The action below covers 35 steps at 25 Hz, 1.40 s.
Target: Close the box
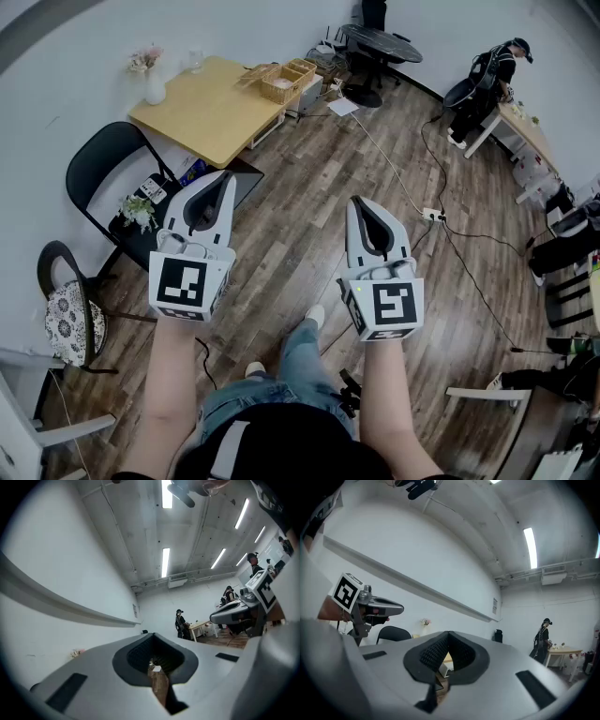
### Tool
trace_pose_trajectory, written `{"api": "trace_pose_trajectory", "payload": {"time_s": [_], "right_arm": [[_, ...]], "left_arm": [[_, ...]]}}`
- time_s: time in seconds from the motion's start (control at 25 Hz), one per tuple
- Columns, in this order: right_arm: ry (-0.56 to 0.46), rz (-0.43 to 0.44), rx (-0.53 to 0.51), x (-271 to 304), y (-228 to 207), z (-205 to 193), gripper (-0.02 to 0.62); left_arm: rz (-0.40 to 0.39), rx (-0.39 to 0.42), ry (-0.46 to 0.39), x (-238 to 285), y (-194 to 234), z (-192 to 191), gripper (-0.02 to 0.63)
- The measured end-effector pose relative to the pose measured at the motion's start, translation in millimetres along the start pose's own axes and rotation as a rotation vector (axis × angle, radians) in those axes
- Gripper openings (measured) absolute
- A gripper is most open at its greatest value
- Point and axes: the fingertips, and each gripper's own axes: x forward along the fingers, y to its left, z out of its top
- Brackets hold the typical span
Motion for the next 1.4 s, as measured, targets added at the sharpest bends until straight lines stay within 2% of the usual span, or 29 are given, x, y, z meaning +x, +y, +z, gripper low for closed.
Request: {"api": "trace_pose_trajectory", "payload": {"time_s": [0.32,0.52,0.56,0.64,0.68,0.72,1.04,1.4], "right_arm": [[0.016,-0.011,0.016,8,-2,-8,0.014],[0.033,-0.028,0.019,23,-4,-18,0.014],[0.038,-0.028,0.016,27,-6,-21,0.014],[0.043,-0.027,0.013,37,-12,-24,0.014],[0.041,-0.027,0.011,43,-16,-25,0.014],[0.038,-0.027,0.009,50,-22,-27,0.014],[0.037,0.003,0.036,136,-77,-46,0.014],[0.025,0.047,0.051,237,-161,-59,0.014]], "left_arm": [[0.005,0.0,0.016,4,8,-13,0.012],[0.017,-0.078,0.04,15,17,-29,0.018],[0.017,-0.091,0.042,20,19,-32,0.041],[0.012,-0.111,0.044,33,21,-37,0.181],[0.014,-0.115,0.043,40,23,-39,0.222],[0.019,-0.116,0.042,49,25,-41,0.235],[0.064,-0.128,0.069,135,48,-67,0.235],[0.148,-0.137,0.086,243,70,-83,0.235]]}}
